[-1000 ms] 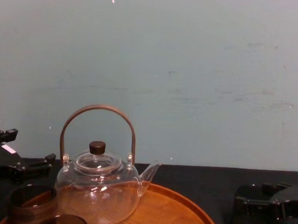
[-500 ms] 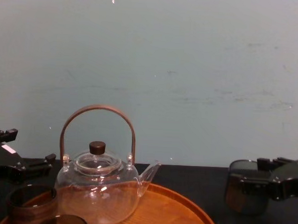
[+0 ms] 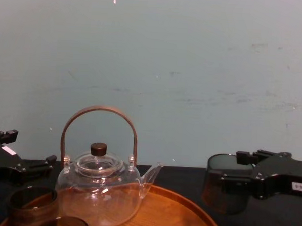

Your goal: Pick up the glass from the table and place it on the tray.

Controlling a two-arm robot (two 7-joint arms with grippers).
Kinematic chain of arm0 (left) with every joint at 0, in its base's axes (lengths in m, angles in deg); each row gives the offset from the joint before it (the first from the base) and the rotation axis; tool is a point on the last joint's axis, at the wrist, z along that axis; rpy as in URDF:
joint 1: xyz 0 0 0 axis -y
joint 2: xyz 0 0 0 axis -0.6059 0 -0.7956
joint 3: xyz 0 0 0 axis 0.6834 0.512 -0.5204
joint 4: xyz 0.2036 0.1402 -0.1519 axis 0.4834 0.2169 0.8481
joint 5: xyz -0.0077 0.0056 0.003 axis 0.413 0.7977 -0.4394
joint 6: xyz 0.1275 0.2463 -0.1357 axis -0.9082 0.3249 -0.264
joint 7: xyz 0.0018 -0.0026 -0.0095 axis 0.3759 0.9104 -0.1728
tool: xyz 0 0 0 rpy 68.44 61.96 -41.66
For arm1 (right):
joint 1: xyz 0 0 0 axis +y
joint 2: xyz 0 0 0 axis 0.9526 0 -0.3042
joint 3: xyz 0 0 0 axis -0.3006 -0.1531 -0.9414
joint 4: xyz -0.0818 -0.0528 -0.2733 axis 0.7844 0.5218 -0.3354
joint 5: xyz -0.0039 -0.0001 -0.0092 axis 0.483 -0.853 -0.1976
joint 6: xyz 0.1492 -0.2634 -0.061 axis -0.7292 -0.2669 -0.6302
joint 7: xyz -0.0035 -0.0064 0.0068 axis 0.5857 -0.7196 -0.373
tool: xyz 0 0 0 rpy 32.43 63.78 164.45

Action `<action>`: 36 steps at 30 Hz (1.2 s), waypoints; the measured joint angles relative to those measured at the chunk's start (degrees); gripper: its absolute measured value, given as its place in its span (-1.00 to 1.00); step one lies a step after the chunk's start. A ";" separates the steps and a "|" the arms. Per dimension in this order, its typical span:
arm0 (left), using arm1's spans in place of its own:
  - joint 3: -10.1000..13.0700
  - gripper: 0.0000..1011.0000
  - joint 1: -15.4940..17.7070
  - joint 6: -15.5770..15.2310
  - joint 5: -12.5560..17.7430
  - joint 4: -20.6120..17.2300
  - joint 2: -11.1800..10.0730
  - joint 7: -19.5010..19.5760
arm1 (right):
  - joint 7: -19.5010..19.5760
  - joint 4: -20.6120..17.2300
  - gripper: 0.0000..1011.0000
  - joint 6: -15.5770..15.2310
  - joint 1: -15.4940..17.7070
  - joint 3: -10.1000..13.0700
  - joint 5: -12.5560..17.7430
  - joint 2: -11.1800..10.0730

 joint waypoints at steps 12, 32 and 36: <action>0.00 0.98 0.00 0.00 0.00 0.00 0.00 0.00 | 0.01 -0.50 0.79 -0.02 -0.87 -2.07 -1.21 0.73; 0.00 0.98 0.00 0.00 0.00 0.00 0.00 0.00 | 0.27 3.93 0.79 0.63 -3.85 -5.21 -4.48 3.74; 0.00 0.98 0.00 0.00 0.00 0.00 0.00 0.00 | 0.25 4.91 0.79 0.78 -4.11 -5.54 -4.93 4.19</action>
